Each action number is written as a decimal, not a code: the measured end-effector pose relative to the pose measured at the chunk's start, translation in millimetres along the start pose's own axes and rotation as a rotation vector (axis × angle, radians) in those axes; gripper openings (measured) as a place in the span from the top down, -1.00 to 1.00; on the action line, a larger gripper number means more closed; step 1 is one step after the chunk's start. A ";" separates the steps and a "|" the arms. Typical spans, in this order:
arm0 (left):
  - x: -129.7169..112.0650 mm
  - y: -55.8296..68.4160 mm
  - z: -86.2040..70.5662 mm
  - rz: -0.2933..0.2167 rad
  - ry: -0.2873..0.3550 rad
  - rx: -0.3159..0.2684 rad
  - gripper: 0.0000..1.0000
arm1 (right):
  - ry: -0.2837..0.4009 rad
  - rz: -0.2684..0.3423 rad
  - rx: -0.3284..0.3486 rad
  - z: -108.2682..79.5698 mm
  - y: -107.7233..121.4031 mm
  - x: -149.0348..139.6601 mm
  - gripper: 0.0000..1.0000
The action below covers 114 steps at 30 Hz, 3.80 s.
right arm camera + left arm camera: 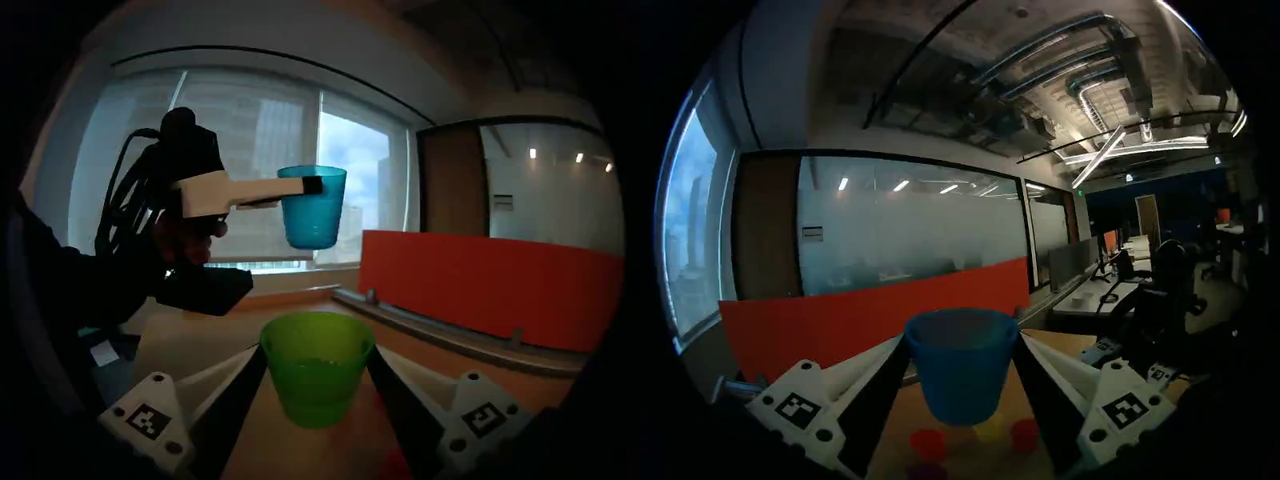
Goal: Pour water
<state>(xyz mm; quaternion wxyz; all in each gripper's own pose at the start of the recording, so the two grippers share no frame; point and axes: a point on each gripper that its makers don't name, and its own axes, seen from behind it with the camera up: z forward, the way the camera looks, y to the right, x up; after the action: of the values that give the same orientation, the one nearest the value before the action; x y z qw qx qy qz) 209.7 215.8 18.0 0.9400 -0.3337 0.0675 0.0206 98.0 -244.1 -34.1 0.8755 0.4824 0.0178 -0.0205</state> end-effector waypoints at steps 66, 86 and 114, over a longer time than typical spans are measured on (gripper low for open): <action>-223.2 31.2 -32.8 0.050 -0.501 -0.172 -0.73 | -0.335 0.019 -0.014 -46.6 20.1 -90.6 -0.82; -289.5 44.8 -47.4 0.120 -0.681 -0.256 -0.74 | -0.506 0.011 0.022 -48.2 18.8 -147.0 -0.82; -354.9 53.2 -55.5 0.134 -0.842 -0.333 -0.73 | -0.647 0.002 0.075 -32.5 10.1 -203.7 -0.82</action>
<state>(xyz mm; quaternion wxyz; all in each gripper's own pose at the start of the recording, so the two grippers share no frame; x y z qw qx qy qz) -152.5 224.4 -7.8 0.8158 -0.4377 -0.3033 0.2257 -105.2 -207.4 -32.4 0.8175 0.4826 -0.2627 -0.1727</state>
